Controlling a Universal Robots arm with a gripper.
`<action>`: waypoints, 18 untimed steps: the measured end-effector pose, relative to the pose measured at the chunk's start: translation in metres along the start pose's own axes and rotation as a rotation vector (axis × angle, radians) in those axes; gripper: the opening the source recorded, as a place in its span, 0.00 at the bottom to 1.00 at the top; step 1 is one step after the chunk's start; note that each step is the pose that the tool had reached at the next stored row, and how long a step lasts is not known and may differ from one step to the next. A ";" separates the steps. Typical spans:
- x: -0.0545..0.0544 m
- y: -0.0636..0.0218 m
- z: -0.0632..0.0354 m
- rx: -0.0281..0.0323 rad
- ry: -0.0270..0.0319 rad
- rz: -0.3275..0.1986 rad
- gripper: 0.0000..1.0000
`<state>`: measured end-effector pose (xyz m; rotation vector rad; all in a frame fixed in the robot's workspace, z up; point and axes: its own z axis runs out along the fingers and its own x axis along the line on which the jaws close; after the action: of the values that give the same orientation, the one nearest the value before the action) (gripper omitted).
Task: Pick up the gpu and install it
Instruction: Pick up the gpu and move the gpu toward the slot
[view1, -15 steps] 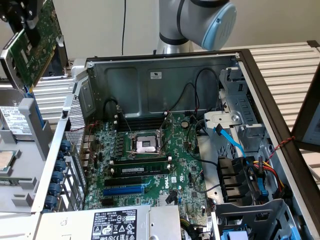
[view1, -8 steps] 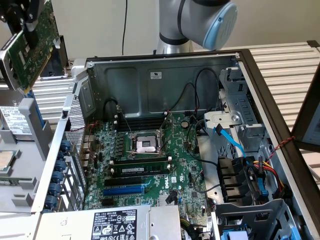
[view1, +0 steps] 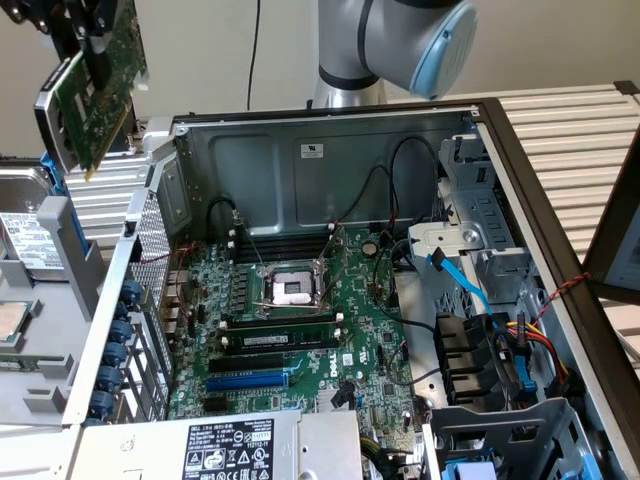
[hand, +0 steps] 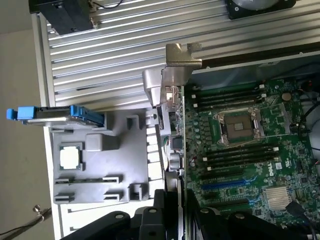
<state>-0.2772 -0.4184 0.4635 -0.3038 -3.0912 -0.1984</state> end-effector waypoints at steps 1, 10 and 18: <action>-0.005 0.0002 -0.0004 0.0004 0.0010 0.000 0.27; -0.049 0.0002 -0.0026 0.0046 0.0232 0.003 0.27; -0.076 0.0013 -0.0036 0.0096 0.0488 0.007 0.27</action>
<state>-0.2020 -0.4322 0.4641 -0.3042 -3.0417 -0.1878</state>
